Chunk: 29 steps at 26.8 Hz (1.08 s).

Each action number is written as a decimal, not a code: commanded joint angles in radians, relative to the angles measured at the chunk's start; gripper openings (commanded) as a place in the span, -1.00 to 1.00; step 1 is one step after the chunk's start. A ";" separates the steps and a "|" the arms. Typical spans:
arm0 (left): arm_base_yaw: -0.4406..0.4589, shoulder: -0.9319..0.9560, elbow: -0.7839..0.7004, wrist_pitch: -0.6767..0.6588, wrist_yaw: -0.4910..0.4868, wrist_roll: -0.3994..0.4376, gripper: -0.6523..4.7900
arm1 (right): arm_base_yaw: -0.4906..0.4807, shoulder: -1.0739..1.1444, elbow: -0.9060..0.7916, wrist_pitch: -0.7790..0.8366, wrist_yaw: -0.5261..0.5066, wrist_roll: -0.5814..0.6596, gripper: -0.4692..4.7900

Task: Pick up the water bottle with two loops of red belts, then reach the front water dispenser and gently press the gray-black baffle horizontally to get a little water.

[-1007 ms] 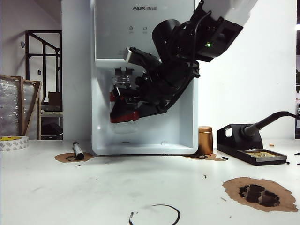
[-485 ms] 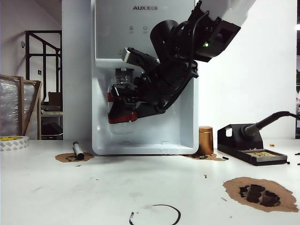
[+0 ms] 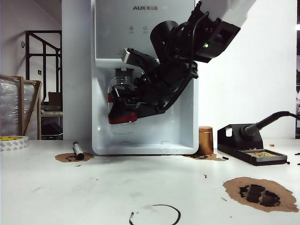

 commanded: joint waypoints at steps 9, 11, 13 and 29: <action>0.000 0.002 0.004 0.011 0.003 0.004 -0.78 | -0.012 -0.008 0.024 0.068 0.020 0.012 -0.83; 0.000 0.002 0.004 0.011 0.003 0.004 -0.78 | -0.005 -0.014 0.024 0.041 0.020 0.012 -0.83; 0.000 0.002 0.004 0.011 0.003 0.004 -0.78 | 0.010 -0.038 0.024 -0.031 0.021 0.012 -0.83; 0.000 0.002 0.004 0.011 0.003 0.011 -0.78 | 0.068 -0.097 0.021 -0.188 -0.023 0.034 -0.83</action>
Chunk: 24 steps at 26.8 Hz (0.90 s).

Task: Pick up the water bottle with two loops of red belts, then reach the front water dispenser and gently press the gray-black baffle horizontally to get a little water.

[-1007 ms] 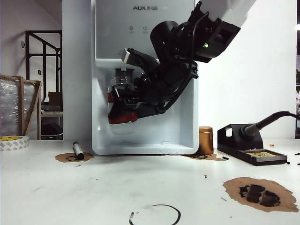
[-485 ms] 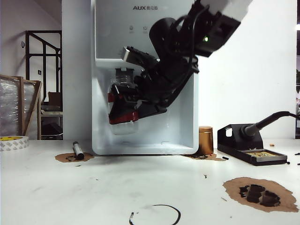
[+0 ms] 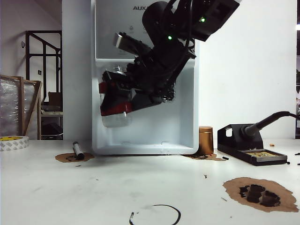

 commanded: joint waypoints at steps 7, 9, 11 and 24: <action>0.000 0.002 0.004 0.012 0.003 0.006 -0.78 | 0.058 -0.031 0.010 -0.017 -0.047 0.006 -0.83; 0.000 0.002 0.004 0.011 0.003 0.006 -0.78 | 0.076 -0.033 0.010 -0.017 -0.047 0.004 -0.83; 0.000 0.002 0.004 0.011 0.003 0.006 -0.78 | 0.091 -0.037 0.010 -0.021 -0.047 0.004 -0.83; 0.000 0.002 0.004 0.010 0.004 0.006 -0.78 | 0.101 -0.115 0.008 -0.088 -0.047 -0.002 -0.83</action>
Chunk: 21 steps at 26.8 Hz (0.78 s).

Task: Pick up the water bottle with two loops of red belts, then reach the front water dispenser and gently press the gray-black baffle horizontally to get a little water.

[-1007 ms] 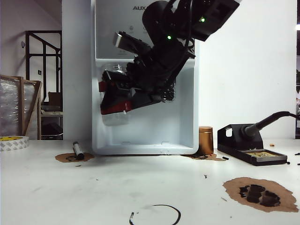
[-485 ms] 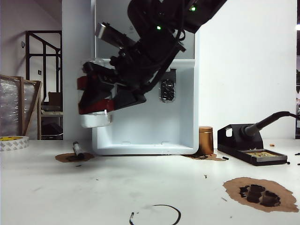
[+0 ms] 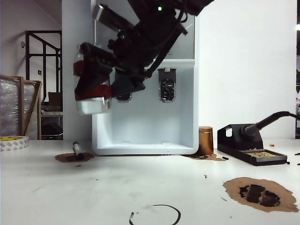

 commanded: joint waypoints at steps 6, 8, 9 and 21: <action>0.000 0.002 0.004 0.010 0.005 0.003 -0.78 | 0.009 -0.029 0.002 -0.050 -0.004 -0.004 -0.83; 0.000 0.002 0.004 0.010 0.004 0.003 -0.78 | 0.016 -0.029 -0.010 -0.047 -0.005 -0.004 -0.83; 0.000 0.002 0.004 0.010 0.004 0.003 -0.78 | 0.027 -0.029 -0.021 -0.046 -0.003 -0.004 -0.83; 0.000 0.002 0.004 0.007 0.004 0.003 -0.78 | 0.053 -0.006 -0.046 0.009 -0.041 0.013 -0.83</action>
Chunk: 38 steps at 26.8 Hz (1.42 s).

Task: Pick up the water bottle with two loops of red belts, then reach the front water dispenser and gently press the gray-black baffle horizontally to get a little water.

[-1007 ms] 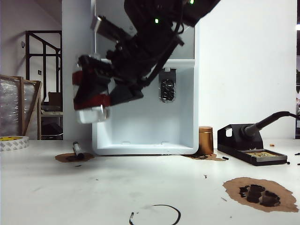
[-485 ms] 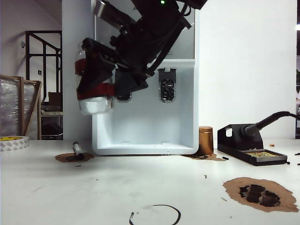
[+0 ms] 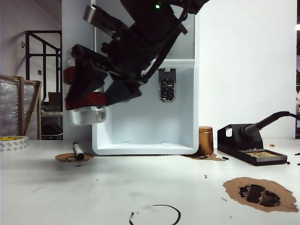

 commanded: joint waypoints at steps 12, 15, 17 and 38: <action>0.000 0.002 0.004 0.006 0.003 0.003 -0.78 | 0.028 0.077 0.004 0.066 -0.037 0.025 -0.83; 0.000 0.002 0.004 0.005 0.003 0.003 -0.78 | 0.029 0.101 0.003 0.068 -0.048 0.032 -0.83; 0.000 0.002 0.004 0.005 0.003 0.003 -0.78 | 0.029 0.110 0.003 0.069 -0.048 0.032 -0.83; 0.000 0.002 0.003 0.005 0.003 0.004 -0.78 | 0.029 0.171 0.003 0.103 -0.071 0.050 -0.83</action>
